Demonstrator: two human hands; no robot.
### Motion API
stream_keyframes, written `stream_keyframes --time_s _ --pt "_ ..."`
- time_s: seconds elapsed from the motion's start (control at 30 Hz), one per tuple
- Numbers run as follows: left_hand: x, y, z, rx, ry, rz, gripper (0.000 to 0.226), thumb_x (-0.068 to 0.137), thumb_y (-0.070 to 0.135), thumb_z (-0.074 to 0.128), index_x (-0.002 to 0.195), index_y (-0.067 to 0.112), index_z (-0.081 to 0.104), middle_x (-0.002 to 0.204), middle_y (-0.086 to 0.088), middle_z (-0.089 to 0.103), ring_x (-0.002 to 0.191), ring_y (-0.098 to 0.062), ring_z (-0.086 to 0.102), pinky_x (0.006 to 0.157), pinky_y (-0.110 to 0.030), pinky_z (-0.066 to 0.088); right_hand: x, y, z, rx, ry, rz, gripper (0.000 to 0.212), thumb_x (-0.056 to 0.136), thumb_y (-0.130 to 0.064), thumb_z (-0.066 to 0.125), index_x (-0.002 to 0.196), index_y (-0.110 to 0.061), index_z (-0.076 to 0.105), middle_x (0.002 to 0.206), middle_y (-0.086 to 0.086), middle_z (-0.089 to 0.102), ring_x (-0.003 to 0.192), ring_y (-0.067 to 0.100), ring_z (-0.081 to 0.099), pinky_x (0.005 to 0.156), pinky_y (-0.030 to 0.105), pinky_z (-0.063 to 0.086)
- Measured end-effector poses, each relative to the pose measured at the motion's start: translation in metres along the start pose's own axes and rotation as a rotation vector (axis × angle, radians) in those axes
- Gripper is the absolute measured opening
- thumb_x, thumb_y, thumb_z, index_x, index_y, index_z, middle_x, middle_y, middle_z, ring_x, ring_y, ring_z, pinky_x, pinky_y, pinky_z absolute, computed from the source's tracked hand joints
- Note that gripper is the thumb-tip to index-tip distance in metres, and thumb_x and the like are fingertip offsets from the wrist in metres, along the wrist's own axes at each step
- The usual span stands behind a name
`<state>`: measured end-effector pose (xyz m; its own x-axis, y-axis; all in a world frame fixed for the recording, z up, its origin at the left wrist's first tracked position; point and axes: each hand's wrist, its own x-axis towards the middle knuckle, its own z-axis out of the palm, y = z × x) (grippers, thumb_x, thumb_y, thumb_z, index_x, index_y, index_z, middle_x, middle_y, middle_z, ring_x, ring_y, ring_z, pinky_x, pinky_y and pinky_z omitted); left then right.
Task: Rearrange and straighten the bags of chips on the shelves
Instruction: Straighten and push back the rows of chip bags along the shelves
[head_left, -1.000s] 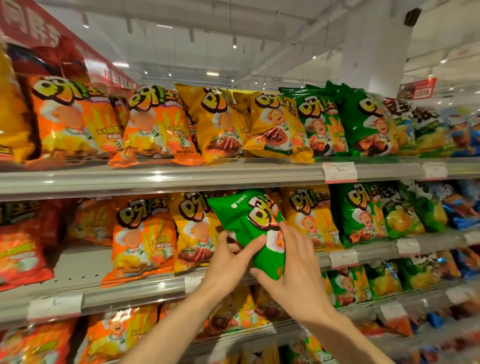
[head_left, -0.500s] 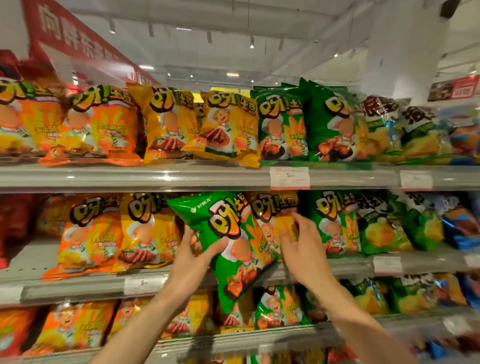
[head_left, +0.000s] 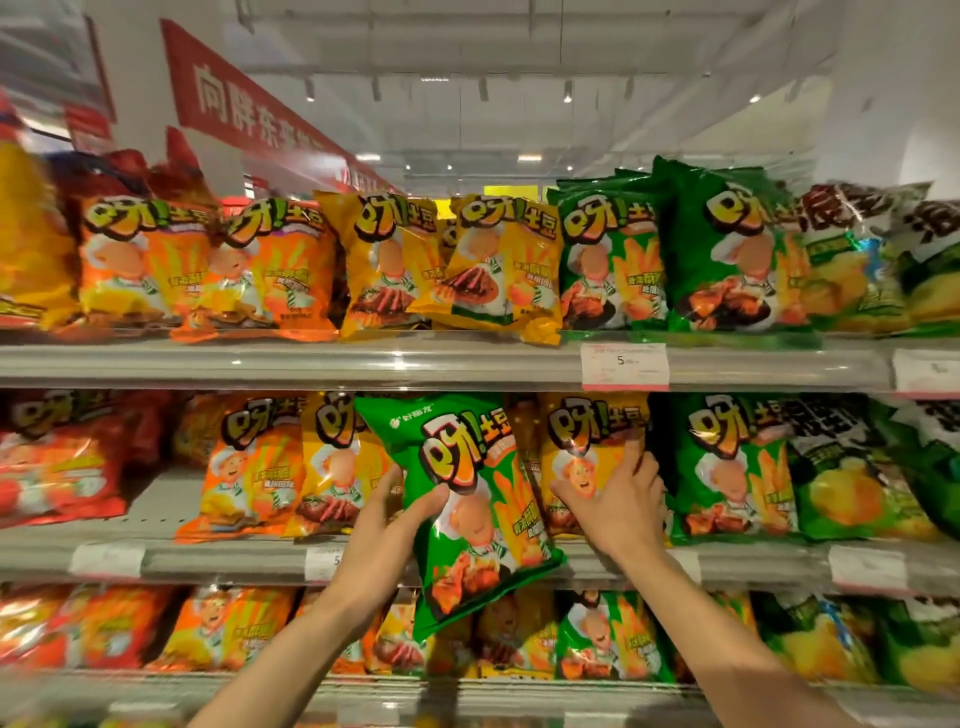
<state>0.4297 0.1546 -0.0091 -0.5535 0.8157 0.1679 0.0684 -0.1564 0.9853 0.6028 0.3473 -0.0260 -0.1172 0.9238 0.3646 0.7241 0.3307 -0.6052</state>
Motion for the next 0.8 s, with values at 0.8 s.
stream_keyframes --time_s 0.8 --pt "0.013 0.016 0.017 0.224 -0.042 0.13 0.077 0.09 0.046 0.064 0.154 0.027 0.026 0.138 0.016 0.046 0.119 -0.007 0.047 0.086 -0.017 0.04 -0.044 -0.001 -0.087 -0.33 0.087 -0.132 0.116 0.074 -0.082 0.052 0.156 -0.024 -0.008 0.158 0.015 0.019 0.143 0.034 0.024 0.111 0.049 0.027"
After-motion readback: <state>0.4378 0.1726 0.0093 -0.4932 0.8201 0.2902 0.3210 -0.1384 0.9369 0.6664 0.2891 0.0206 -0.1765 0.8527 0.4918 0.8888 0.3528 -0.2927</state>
